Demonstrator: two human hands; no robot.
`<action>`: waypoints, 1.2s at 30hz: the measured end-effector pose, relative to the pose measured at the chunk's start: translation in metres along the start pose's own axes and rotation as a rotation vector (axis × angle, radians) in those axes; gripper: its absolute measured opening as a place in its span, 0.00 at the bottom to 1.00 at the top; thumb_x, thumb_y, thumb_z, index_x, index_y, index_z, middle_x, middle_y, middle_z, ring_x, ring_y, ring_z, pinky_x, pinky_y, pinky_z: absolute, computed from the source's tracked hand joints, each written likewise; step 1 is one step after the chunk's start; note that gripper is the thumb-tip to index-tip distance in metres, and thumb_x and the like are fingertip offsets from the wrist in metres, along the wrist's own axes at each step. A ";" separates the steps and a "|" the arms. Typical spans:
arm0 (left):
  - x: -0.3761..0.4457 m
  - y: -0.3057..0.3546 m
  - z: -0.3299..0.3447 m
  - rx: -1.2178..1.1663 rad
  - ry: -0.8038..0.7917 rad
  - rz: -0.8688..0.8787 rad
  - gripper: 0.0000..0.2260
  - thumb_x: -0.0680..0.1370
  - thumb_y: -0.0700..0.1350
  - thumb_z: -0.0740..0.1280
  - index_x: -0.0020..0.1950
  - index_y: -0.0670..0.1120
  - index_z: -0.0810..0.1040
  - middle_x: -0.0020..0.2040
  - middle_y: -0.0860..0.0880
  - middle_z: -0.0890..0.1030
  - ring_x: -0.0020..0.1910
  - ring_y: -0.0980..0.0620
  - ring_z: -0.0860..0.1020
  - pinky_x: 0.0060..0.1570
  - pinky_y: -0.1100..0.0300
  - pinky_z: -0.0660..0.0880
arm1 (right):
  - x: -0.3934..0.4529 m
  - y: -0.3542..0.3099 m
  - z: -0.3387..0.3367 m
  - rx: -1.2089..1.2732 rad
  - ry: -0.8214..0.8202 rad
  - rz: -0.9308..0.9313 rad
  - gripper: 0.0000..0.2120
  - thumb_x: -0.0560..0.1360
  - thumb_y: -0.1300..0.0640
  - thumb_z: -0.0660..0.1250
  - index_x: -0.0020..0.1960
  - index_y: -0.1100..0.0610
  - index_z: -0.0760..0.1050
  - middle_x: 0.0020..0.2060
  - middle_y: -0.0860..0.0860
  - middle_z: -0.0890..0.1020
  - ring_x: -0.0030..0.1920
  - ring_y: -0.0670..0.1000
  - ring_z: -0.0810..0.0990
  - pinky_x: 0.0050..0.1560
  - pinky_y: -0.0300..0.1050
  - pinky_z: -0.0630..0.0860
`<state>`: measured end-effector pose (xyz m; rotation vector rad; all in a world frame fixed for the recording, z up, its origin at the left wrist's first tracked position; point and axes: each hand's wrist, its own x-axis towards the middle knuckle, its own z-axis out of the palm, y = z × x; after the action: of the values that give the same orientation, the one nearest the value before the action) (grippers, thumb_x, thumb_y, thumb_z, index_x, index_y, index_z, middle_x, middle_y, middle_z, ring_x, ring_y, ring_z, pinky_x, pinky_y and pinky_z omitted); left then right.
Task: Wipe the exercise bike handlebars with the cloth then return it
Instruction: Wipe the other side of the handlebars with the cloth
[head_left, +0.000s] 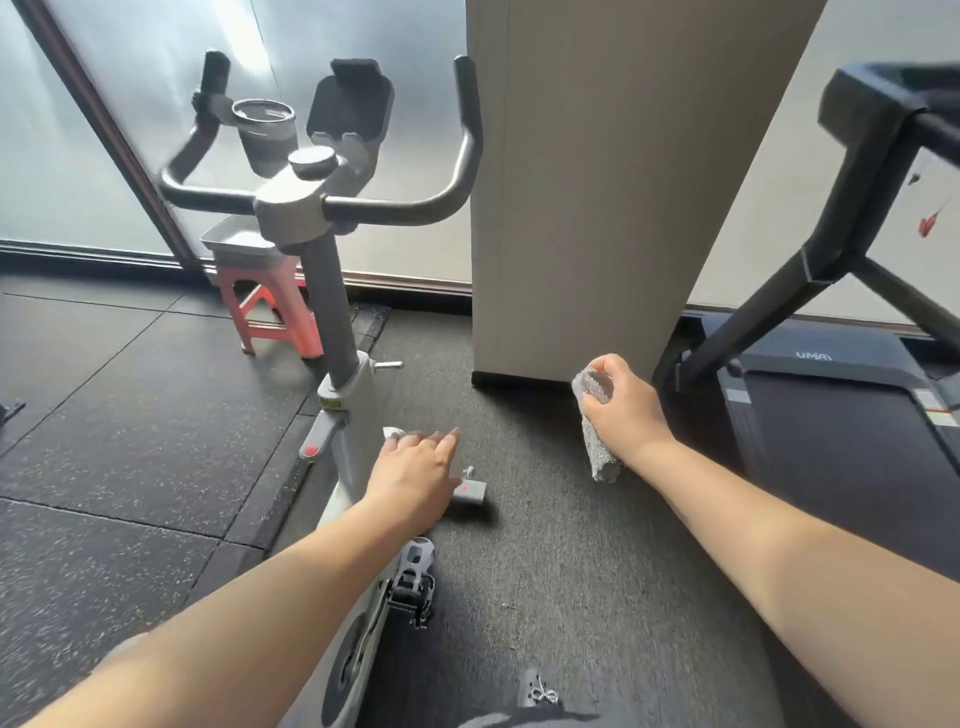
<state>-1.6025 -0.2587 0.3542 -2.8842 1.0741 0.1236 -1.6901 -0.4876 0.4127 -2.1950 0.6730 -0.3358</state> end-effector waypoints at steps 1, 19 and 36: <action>-0.024 0.003 0.005 0.008 -0.037 0.032 0.29 0.78 0.56 0.58 0.75 0.49 0.54 0.71 0.48 0.67 0.70 0.45 0.63 0.68 0.48 0.57 | -0.029 0.007 0.002 -0.041 0.007 0.025 0.10 0.74 0.60 0.63 0.53 0.51 0.70 0.47 0.49 0.77 0.45 0.52 0.75 0.40 0.41 0.67; -0.182 0.077 0.028 0.050 -0.058 0.024 0.29 0.79 0.55 0.56 0.76 0.50 0.48 0.77 0.48 0.53 0.75 0.44 0.52 0.72 0.44 0.47 | -0.213 0.065 -0.024 -0.155 -0.011 0.004 0.13 0.73 0.66 0.61 0.52 0.51 0.71 0.50 0.53 0.72 0.42 0.49 0.74 0.38 0.42 0.70; -0.389 0.159 0.056 0.042 -0.139 -0.109 0.29 0.79 0.57 0.55 0.76 0.52 0.48 0.77 0.49 0.54 0.75 0.45 0.52 0.72 0.43 0.48 | -0.392 0.113 -0.048 -0.136 -0.225 -0.104 0.19 0.71 0.71 0.54 0.52 0.53 0.74 0.49 0.55 0.70 0.42 0.51 0.71 0.38 0.40 0.65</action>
<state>-2.0030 -0.1215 0.3311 -2.8403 0.8838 0.2870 -2.0739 -0.3564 0.3510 -2.3581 0.4709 -0.0944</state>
